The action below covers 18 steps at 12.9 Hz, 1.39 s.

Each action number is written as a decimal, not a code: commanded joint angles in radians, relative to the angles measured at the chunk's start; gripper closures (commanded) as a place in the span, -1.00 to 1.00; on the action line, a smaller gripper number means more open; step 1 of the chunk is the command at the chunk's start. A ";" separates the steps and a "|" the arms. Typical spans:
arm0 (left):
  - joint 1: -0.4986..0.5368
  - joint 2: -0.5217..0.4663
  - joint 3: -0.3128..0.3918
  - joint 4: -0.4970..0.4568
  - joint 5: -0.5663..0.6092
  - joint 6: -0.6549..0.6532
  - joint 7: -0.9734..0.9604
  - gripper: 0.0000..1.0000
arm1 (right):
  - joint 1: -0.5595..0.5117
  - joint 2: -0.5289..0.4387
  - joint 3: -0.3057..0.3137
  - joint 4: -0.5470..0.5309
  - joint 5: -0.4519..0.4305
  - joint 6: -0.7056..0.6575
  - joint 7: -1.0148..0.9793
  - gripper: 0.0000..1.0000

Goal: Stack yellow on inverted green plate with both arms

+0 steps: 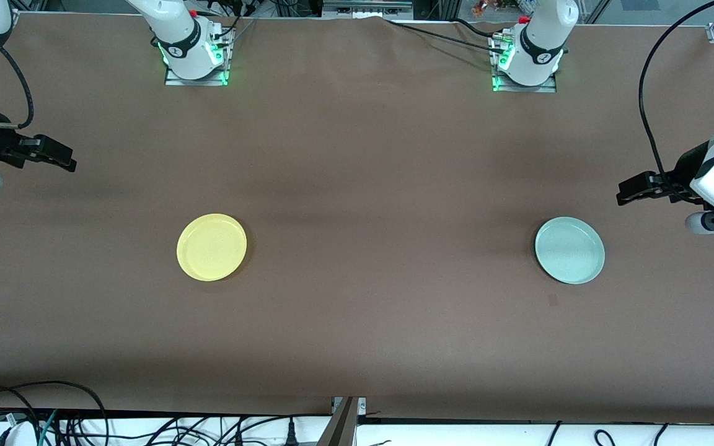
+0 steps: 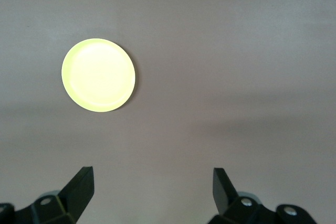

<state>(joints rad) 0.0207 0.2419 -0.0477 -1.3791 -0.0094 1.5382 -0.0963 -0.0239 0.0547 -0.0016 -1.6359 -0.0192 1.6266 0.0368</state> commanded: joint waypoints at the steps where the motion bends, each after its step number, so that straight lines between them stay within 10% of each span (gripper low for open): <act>1: -0.002 0.014 0.000 0.032 0.000 -0.010 0.007 -1.00 | 0.002 0.007 -0.001 0.019 0.010 -0.014 -0.011 -1.00; 18: 0.125 0.106 0.005 0.017 -0.032 0.069 0.216 -1.00 | 0.002 0.007 -0.001 0.018 0.010 -0.017 -0.011 -1.00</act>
<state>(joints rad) 0.1097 0.3237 -0.0391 -1.3792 -0.0166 1.5936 0.0499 -0.0238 0.0555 -0.0015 -1.6359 -0.0191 1.6248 0.0368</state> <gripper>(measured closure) 0.000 0.000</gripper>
